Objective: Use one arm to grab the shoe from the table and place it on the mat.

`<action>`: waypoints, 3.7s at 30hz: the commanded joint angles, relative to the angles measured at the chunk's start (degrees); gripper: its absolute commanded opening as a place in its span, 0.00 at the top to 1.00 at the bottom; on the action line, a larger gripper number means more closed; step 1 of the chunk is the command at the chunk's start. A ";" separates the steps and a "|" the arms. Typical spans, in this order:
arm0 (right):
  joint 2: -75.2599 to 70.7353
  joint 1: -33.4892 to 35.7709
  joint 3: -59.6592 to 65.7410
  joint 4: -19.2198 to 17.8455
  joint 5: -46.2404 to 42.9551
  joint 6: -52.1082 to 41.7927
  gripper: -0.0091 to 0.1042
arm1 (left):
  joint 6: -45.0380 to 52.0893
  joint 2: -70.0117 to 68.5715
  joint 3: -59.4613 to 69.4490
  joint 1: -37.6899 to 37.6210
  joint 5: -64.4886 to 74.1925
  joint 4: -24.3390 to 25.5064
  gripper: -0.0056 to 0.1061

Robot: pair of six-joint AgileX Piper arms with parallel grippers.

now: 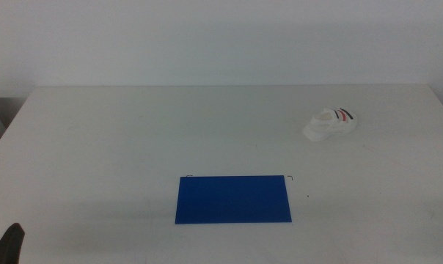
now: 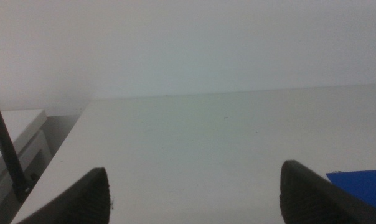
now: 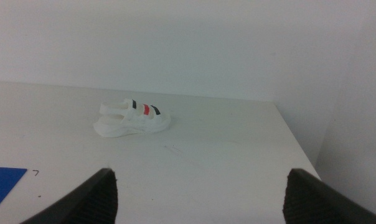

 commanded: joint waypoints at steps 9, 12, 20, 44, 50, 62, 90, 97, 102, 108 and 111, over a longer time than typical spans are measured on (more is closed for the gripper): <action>8.23 -0.36 -11.06 0.71 0.33 -0.59 0.11 | -0.27 -0.76 0.40 -0.26 -4.69 -0.55 0.11; 14.39 -0.36 -15.42 0.71 0.27 -0.59 0.11 | -0.27 -0.76 0.40 -0.26 -4.69 -0.55 0.11; 30.56 0.33 -26.86 0.71 0.27 -0.59 0.11 | -0.27 -0.76 0.40 -0.26 -4.69 -0.55 0.11; 75.50 15.48 -66.51 4.83 15.21 8.53 0.11 | -0.27 -0.76 0.40 -0.26 -4.69 -0.55 0.11; 88.30 15.55 -83.62 1.98 30.16 21.84 0.11 | -0.27 -0.76 0.40 -0.26 -4.69 -0.55 0.11; 108.21 18.49 -111.57 -7.45 49.01 48.91 0.11 | -0.27 -0.76 0.40 -0.26 -4.69 -0.55 0.11; 110.20 17.83 -112.57 -10.41 53.87 61.91 0.11 | -0.27 -0.76 0.40 -0.26 -4.69 -0.55 0.11; 115.17 17.83 -118.12 -9.81 57.49 70.83 0.11 | -0.27 -0.76 0.40 -0.26 -4.69 -0.55 0.11; 120.34 17.44 -126.05 -10.13 65.12 75.67 0.11 | -0.26 -0.76 0.40 -0.26 -4.69 -0.55 0.11; 126.54 16.24 -131.85 -6.74 66.44 78.50 0.11 | -0.26 -0.76 0.40 -0.26 -4.69 -0.55 0.11; 128.18 15.53 -131.86 -5.82 66.44 80.37 0.11 | -0.26 -0.76 0.40 -0.26 -4.69 -0.55 0.11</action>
